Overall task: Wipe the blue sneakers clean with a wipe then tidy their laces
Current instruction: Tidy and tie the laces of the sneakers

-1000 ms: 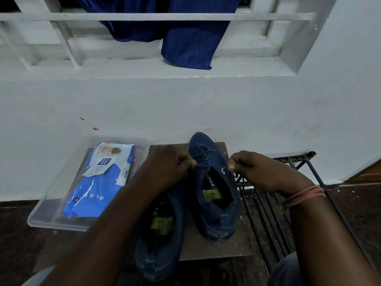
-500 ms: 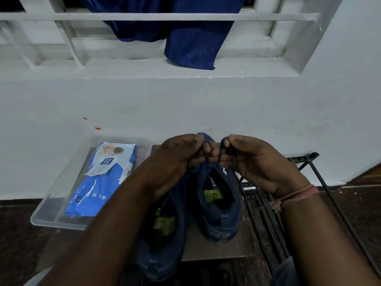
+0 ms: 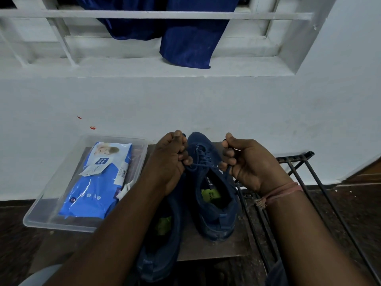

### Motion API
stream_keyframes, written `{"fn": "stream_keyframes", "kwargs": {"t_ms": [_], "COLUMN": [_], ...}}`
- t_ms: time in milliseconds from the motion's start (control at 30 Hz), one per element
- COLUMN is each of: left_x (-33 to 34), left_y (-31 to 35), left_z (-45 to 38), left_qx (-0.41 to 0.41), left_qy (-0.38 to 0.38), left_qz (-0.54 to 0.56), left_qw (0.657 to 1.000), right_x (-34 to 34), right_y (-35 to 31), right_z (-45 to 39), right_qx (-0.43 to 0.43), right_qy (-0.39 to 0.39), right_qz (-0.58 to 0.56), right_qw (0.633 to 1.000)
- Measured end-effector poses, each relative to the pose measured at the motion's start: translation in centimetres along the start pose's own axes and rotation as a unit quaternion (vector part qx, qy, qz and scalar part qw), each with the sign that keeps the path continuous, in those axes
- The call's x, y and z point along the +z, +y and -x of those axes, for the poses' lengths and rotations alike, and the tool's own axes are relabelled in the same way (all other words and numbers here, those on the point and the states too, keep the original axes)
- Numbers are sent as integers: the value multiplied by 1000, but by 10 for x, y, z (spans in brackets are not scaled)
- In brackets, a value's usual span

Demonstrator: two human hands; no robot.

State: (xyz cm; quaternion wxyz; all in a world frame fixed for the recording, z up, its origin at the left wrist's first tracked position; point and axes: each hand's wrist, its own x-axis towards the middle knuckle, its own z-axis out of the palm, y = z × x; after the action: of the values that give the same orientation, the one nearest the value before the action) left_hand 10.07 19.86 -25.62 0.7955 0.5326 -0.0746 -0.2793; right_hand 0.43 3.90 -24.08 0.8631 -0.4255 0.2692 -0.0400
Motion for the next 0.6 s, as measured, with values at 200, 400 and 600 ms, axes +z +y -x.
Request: {"fn": "stream_keyframes", "kwargs": {"t_ms": [200,400,600], "left_x": [-2,10,6], "left_y": [7,19,16], "left_z": [7,24,19], "left_qx": [5,75,40], "left_qy": [-28,-98,-80], "left_qz": [-177,-253,-287], "left_qw": [984,960,954], "right_x": [-1,4,3], "right_y": [2,10,6], "right_z": [-2,-1,4], "right_qx": [-72,-180,-209], "right_qy": [-49,-66,-95], "right_qz": [99,228,301], "right_qw": [991,955,926]}}
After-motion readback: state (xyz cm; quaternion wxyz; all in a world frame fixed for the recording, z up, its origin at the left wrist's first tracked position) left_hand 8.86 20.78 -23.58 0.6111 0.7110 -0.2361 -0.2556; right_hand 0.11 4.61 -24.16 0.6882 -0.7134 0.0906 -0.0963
